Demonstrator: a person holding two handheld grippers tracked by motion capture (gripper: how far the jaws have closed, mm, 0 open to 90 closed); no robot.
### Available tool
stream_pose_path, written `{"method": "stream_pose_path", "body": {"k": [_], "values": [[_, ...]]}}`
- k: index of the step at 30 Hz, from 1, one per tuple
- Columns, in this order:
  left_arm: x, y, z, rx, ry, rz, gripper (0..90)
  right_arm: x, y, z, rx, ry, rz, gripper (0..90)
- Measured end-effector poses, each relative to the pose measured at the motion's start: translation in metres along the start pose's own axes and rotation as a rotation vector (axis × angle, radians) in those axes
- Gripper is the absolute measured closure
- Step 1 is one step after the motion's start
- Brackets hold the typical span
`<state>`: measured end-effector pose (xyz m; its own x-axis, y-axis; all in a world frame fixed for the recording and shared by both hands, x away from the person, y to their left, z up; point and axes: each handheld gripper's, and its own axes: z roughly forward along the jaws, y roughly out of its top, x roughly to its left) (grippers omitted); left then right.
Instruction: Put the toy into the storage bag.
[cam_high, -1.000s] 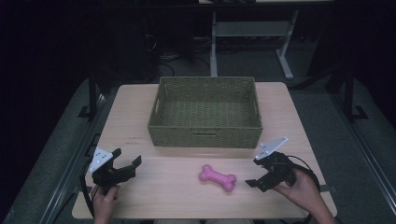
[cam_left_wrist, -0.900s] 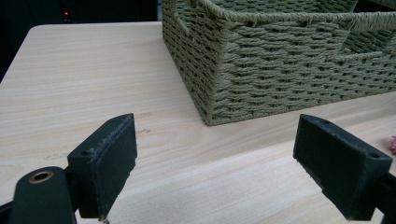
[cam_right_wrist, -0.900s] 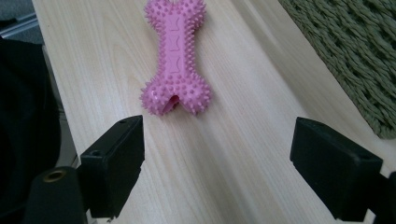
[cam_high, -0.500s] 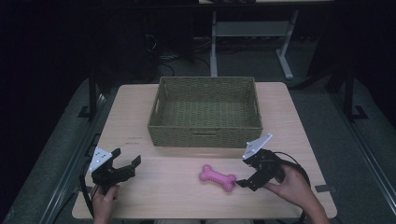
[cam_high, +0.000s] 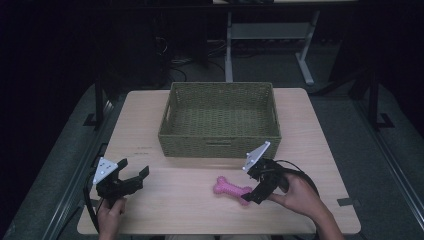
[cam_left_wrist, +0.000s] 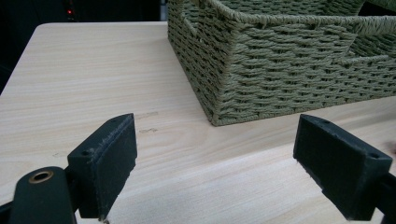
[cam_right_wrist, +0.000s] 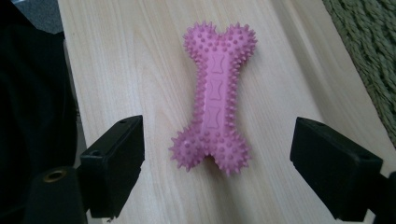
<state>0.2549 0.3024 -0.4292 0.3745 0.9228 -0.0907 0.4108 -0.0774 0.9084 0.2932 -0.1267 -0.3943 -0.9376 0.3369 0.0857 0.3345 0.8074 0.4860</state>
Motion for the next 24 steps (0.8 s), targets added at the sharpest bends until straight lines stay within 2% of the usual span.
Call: {"method": "stream_pose_path", "body": {"k": [13, 18, 24], "values": [[0.000, 0.000, 0.000, -0.002, -0.001, -0.001, 13.0, 0.001, 0.021, 0.016, 0.043, 0.015, -0.030, 21.1], [0.000, 0.000, 0.000, -0.002, -0.002, -0.002, 13.0, -0.001, 0.026, 0.024, 0.060, 0.012, -0.024, 23.6], [0.000, 0.000, 0.000, -0.002, -0.003, -0.001, 13.0, -0.002, 0.030, 0.038, 0.108, 0.011, -0.019, 29.9]]}}
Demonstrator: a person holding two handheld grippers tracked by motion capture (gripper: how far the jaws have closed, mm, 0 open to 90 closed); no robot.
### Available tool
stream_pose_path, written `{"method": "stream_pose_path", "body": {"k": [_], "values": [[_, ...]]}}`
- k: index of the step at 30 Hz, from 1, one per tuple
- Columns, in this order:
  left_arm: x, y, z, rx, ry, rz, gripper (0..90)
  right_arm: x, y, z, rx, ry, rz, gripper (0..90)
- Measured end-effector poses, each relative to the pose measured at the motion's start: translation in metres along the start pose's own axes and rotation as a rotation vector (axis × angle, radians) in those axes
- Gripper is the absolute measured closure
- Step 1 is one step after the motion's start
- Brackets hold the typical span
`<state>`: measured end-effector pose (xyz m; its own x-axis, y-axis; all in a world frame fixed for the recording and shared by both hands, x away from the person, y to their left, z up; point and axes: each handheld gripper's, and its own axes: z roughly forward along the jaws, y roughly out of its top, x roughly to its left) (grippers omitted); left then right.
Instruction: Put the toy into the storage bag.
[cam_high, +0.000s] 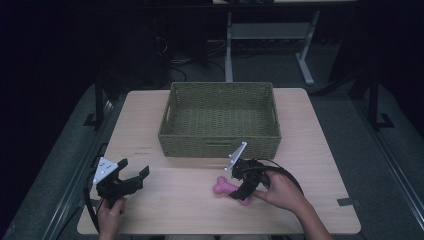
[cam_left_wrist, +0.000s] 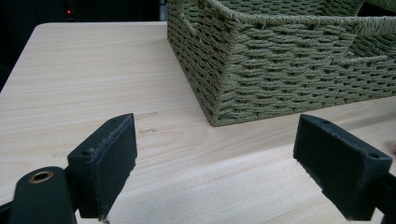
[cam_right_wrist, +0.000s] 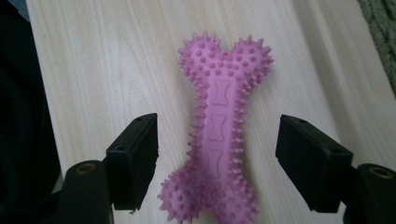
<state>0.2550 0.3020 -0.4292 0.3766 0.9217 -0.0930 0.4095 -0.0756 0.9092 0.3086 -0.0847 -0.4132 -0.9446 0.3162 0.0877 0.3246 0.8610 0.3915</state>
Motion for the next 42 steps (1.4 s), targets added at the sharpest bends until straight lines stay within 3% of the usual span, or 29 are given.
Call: {"method": "stream_pose_path", "body": {"k": [14, 22, 35, 42], "values": [[0.001, 0.000, 0.000, 0.000, 0.001, -0.001, 13.0, -0.001, 0.005, 0.018, 0.044, 0.014, -0.012, 43.3], [0.001, 0.000, 0.000, 0.000, 0.001, -0.003, 13.0, 0.000, 0.006, 0.022, 0.060, -0.006, -0.025, 48.7], [0.001, 0.000, 0.000, 0.002, -0.001, -0.005, 13.0, 0.003, 0.009, 0.029, 0.081, -0.040, -0.046, 52.2], [0.002, 0.000, -0.001, -0.003, 0.001, -0.009, 13.0, 0.003, 0.009, 0.028, 0.082, -0.034, -0.052, 55.9]]}}
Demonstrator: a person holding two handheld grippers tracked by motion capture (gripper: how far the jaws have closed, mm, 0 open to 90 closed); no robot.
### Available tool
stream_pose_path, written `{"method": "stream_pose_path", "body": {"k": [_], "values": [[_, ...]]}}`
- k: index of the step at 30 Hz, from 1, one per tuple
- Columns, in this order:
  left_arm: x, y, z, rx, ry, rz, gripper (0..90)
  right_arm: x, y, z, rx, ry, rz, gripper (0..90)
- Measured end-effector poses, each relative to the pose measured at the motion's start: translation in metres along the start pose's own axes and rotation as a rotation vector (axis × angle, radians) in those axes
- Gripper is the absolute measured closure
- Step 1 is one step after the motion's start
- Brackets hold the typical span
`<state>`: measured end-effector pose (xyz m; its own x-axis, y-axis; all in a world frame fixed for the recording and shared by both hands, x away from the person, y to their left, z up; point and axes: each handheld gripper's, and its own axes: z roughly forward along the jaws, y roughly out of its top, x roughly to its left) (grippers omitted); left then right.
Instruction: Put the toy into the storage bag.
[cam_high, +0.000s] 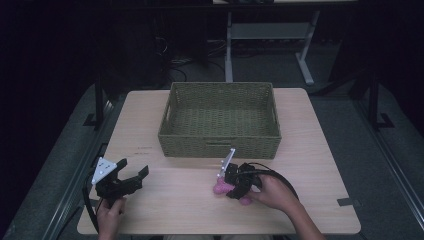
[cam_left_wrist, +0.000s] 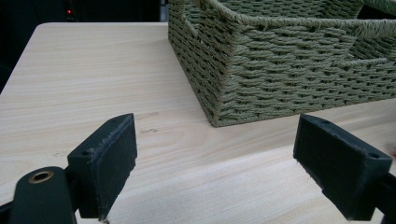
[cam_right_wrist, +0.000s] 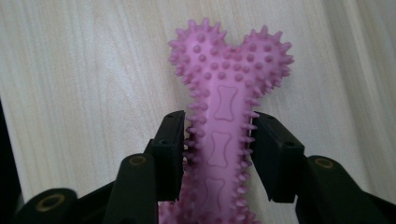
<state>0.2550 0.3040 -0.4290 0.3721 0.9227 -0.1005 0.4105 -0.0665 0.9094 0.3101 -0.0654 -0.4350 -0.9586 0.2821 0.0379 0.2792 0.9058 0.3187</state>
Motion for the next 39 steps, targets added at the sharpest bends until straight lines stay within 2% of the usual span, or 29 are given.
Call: {"method": "stream_pose_path", "body": {"k": [3, 9, 13, 17, 27, 32, 39], "values": [[0.000, 0.000, 0.000, -0.002, 0.000, -0.001, 13.0, 0.000, -0.001, -0.002, -0.004, 0.008, -0.015, 57.6], [0.001, 0.000, -0.001, -0.002, 0.002, -0.002, 13.0, -0.003, -0.004, -0.009, -0.032, 0.043, -0.007, 58.0], [0.001, 0.000, 0.000, 0.001, 0.002, -0.004, 13.0, -0.006, -0.005, -0.019, -0.034, 0.048, -0.018, 58.0], [0.001, 0.000, -0.001, -0.004, 0.004, -0.005, 13.0, -0.009, -0.004, -0.034, -0.061, 0.065, -0.039, 58.0], [0.002, 0.000, -0.001, -0.006, 0.004, -0.008, 13.0, -0.026, -0.005, -0.066, -0.118, 0.088, -0.042, 58.1], [0.002, 0.000, 0.000, -0.006, 0.003, -0.009, 13.0, -0.038, -0.005, -0.078, -0.148, 0.104, -0.038, 58.1], [0.002, 0.000, -0.001, -0.005, 0.004, -0.005, 13.0, -0.046, 0.000, -0.091, -0.163, 0.105, -0.048, 58.1]]}}
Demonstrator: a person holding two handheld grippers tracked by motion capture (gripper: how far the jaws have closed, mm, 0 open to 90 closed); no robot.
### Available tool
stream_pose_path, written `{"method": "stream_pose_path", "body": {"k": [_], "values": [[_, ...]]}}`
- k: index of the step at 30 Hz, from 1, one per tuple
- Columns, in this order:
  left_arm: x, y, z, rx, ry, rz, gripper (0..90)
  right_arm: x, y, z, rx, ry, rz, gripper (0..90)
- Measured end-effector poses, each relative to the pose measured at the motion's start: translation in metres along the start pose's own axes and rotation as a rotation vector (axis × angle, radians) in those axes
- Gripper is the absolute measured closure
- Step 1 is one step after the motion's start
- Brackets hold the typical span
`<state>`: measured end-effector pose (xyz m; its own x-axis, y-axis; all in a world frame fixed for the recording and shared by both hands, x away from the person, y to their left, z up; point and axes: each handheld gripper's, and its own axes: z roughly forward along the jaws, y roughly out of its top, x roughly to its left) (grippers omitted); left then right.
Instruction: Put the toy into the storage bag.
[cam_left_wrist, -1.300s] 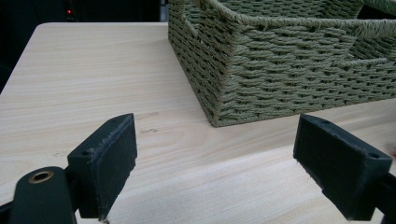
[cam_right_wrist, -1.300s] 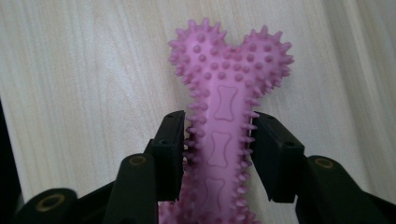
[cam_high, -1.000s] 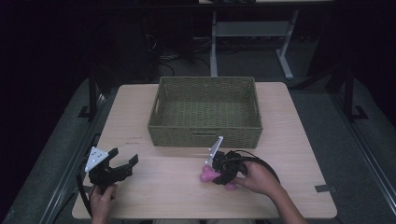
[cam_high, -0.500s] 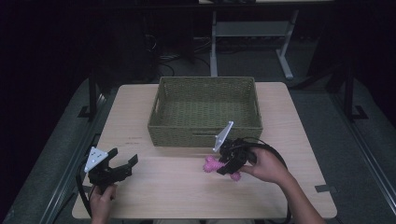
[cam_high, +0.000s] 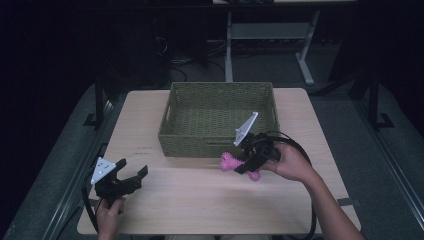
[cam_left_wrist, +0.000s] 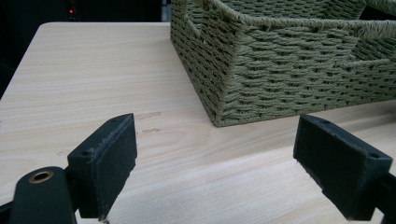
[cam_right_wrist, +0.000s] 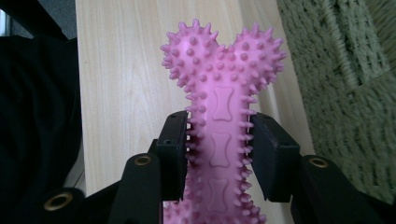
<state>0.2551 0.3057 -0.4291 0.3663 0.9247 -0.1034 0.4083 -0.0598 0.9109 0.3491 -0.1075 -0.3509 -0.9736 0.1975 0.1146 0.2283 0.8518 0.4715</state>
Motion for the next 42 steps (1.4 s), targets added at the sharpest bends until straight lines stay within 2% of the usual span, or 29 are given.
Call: {"method": "stream_pose_path", "body": {"k": [15, 22, 26, 33, 37, 42], "values": [[0.000, 0.000, 0.000, 0.001, 0.001, -0.006, 13.0, -0.008, 0.009, -0.014, 0.001, 0.003, -0.010, 58.1], [-0.001, 0.000, 0.001, 0.003, -0.002, -0.001, 13.0, -0.010, 0.013, -0.020, 0.012, -0.011, -0.021, 58.1], [-0.001, 0.000, 0.001, 0.001, -0.003, -0.003, 13.0, -0.013, 0.013, -0.022, 0.001, -0.006, -0.016, 58.0], [-0.001, 0.000, 0.001, 0.004, -0.002, -0.004, 13.0, -0.017, 0.015, -0.027, 0.017, -0.012, -0.012, 58.1], [-0.001, 0.000, 0.001, 0.004, -0.001, 0.001, 13.0, -0.021, 0.017, -0.030, 0.004, -0.005, -0.013, 58.1], [-0.001, 0.000, 0.001, 0.003, -0.001, -0.003, 13.0, -0.024, 0.021, -0.035, 0.017, -0.013, -0.013, 58.1]]}}
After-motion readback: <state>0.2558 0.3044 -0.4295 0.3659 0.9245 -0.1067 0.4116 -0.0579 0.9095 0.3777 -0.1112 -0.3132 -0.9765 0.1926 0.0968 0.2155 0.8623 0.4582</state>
